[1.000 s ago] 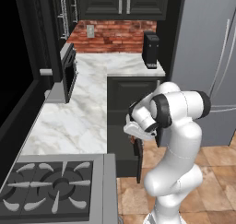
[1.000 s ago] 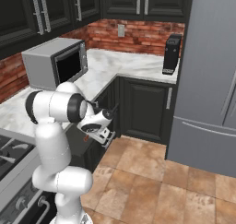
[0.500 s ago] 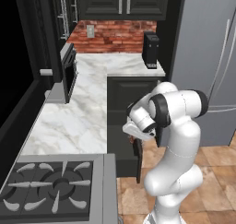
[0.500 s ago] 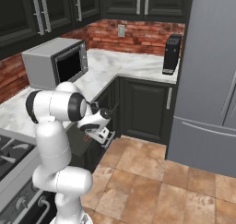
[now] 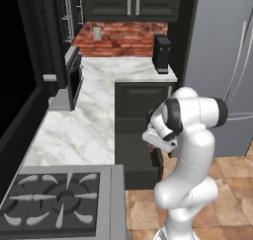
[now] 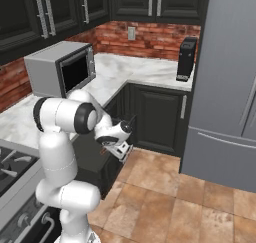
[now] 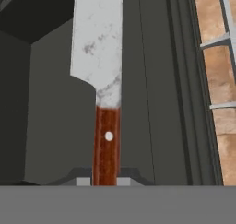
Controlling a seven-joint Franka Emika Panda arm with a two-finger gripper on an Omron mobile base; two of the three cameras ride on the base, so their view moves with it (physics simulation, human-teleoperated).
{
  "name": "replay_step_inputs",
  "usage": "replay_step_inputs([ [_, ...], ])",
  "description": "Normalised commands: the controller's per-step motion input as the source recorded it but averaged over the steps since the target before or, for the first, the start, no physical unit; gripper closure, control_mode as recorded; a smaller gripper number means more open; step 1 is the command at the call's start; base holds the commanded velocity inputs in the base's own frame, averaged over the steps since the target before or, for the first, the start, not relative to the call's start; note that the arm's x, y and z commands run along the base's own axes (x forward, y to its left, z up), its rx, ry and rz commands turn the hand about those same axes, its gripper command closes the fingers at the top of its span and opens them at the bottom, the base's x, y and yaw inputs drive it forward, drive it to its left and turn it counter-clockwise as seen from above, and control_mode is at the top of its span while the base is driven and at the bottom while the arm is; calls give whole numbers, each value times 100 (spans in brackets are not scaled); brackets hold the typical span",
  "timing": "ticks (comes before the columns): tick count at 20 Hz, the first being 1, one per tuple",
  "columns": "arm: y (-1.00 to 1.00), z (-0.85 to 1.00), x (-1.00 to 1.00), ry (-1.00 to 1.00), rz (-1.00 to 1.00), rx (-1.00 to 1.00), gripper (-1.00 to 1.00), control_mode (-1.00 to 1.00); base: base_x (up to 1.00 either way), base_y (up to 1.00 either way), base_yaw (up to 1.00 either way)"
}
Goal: Pick up the metallic utensils from the counter and place them in the open drawer. Make sure not to pick up any wooden utensils.
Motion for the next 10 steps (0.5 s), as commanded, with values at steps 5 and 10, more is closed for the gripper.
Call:
replay_step_inputs([
  [5, -100, -75, -31, 0, 1, 10, 100, -100, 0, 0, 0],
  [10, -100, -67, -43, 0, 0, 1, 100, -100, 0, 0, 0],
])
